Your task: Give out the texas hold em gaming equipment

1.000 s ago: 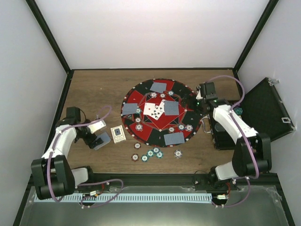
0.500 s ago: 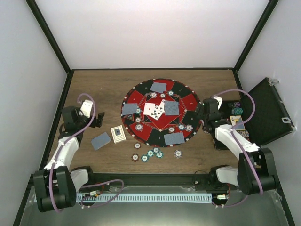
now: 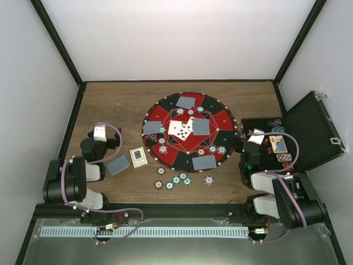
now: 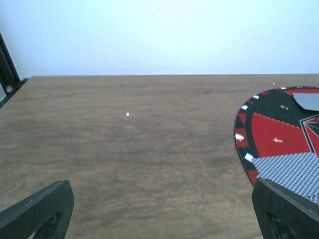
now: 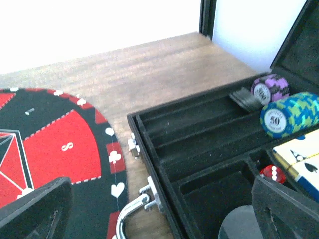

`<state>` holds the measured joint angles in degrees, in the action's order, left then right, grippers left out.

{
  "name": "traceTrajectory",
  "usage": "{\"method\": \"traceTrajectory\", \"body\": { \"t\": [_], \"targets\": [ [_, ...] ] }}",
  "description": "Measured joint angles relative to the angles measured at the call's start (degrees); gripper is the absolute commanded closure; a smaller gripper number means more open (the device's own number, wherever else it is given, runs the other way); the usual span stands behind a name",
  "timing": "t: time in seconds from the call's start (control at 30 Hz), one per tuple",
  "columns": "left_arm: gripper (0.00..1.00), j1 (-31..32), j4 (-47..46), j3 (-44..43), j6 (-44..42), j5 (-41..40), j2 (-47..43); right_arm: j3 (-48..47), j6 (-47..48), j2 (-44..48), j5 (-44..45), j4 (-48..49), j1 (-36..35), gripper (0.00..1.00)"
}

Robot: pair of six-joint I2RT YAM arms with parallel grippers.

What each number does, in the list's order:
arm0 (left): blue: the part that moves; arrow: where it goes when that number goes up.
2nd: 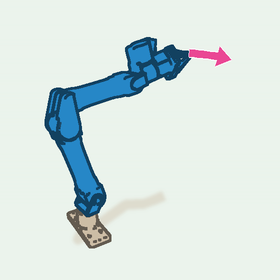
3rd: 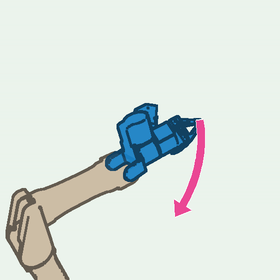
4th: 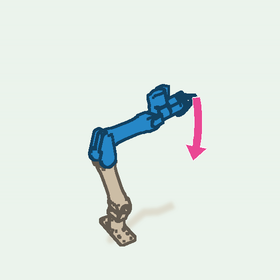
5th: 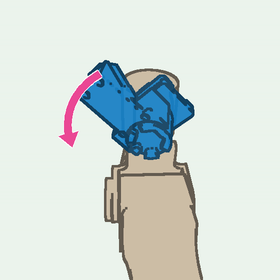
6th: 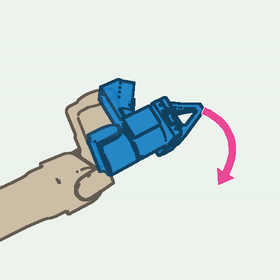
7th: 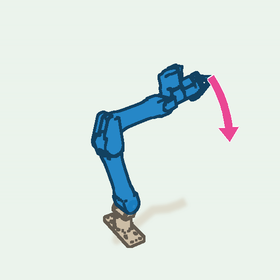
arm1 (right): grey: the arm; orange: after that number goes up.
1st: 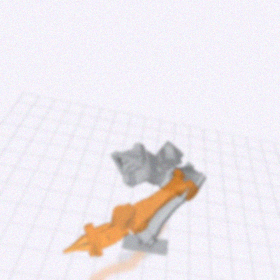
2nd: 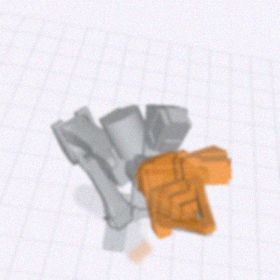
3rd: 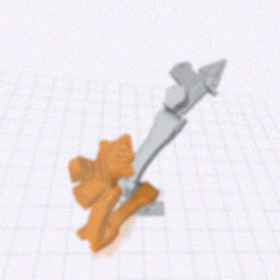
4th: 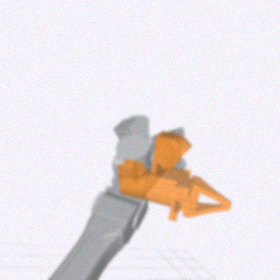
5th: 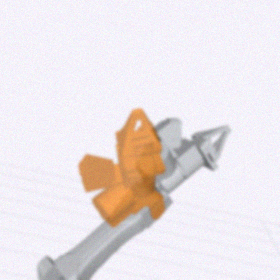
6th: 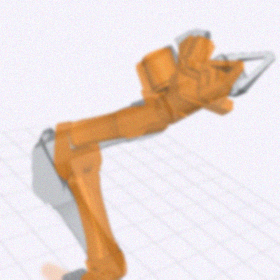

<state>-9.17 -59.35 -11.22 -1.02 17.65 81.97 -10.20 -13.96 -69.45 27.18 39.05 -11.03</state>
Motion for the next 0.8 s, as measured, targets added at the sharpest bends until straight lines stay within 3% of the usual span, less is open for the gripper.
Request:
{"method": "traceTrajectory", "body": {
  "t": [0.17,0.4,0.8],
  "targets": [
    [0.0,2.89,-12.37,0.98,0.33,-3.37,7.23,3.3,4.81,-7.23,-1.49,19.78,1.42,0.0],
    [0.0,5.31,-10.71,-2.14,-0.52,-8.15,7.48,1.57,9.97,-17.4,-9.97,34.97,3.5,0.0],
    [0.0,6.64,-8.04,-4.35,-0.7,-12.66,7.48,-1.14,10.47,-19.3,-17.27,34.71,6.1,0.0]
  ]
}}
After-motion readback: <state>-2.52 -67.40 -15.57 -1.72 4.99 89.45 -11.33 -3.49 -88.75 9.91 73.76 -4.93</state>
